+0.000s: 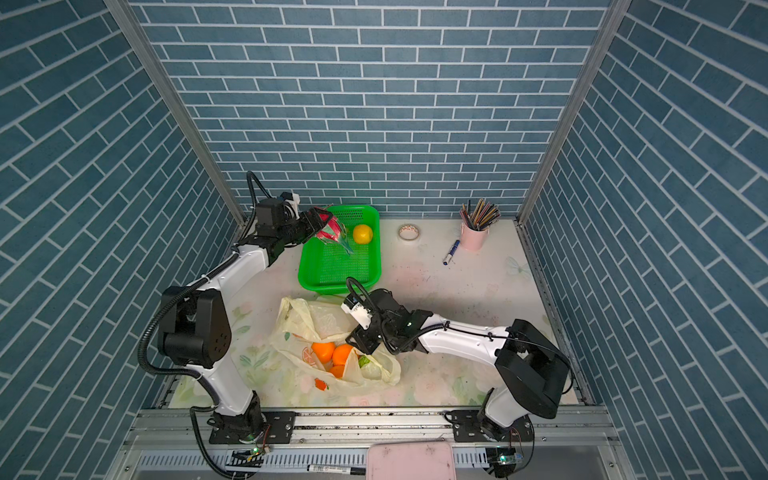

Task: Untie the knot of the plastic bag and take out the fruit
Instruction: 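Carry the dragon fruit into the basket with the left gripper while the right returns, then release the dragon fruit in the basket and bring the left gripper to the bag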

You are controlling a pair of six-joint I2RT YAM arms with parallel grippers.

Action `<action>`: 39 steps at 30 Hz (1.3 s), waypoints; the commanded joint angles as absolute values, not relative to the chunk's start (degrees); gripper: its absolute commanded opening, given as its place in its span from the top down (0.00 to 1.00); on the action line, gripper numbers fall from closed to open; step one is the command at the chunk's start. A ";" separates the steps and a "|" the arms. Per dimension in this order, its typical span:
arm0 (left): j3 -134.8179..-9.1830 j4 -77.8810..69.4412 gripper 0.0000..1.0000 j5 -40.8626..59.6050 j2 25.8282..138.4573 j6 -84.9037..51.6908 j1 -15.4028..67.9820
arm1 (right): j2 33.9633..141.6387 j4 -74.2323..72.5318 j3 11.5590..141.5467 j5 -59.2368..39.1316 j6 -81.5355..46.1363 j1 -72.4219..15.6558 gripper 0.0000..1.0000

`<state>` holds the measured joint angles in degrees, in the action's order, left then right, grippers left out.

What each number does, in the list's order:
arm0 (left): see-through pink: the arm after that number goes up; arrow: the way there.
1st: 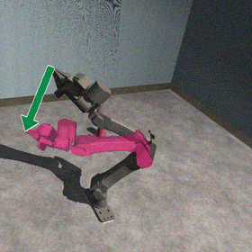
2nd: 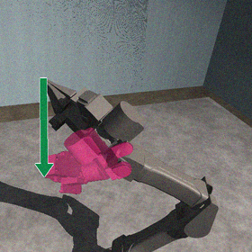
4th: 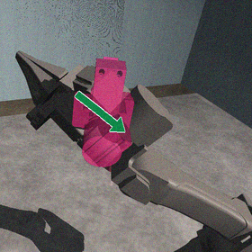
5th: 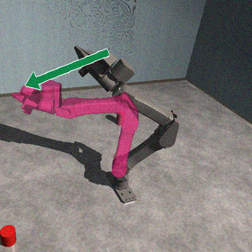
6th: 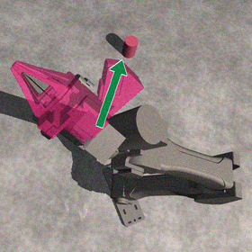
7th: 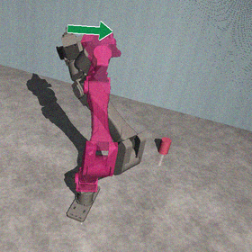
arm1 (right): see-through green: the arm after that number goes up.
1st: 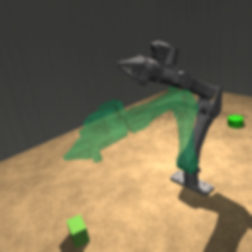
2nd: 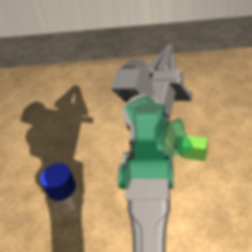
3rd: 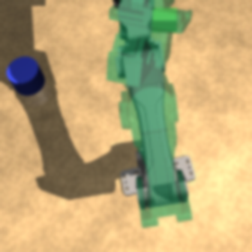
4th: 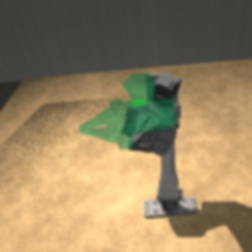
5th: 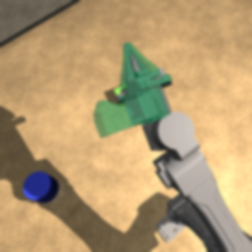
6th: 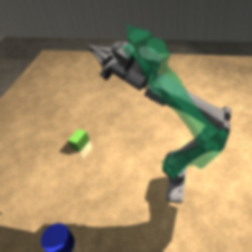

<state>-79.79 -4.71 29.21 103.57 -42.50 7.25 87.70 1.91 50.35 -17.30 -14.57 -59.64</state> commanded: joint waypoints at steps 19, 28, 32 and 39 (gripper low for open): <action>-91.49 1.22 0.51 22.79 120.63 -39.63 12.13 | 74.30 1.57 51.79 -6.76 -17.84 -59.34 0.06; -92.81 3.19 0.49 22.76 125.59 -40.86 12.29 | 70.78 -0.86 54.04 -5.32 -17.22 -58.89 0.04; -94.06 4.75 0.43 23.60 127.80 -40.96 12.36 | 70.56 -0.80 54.14 -5.03 -17.23 -58.84 0.04; -95.88 7.38 0.11 23.42 129.14 -39.73 12.30 | 69.43 -0.76 54.23 -5.27 -17.22 -58.76 0.04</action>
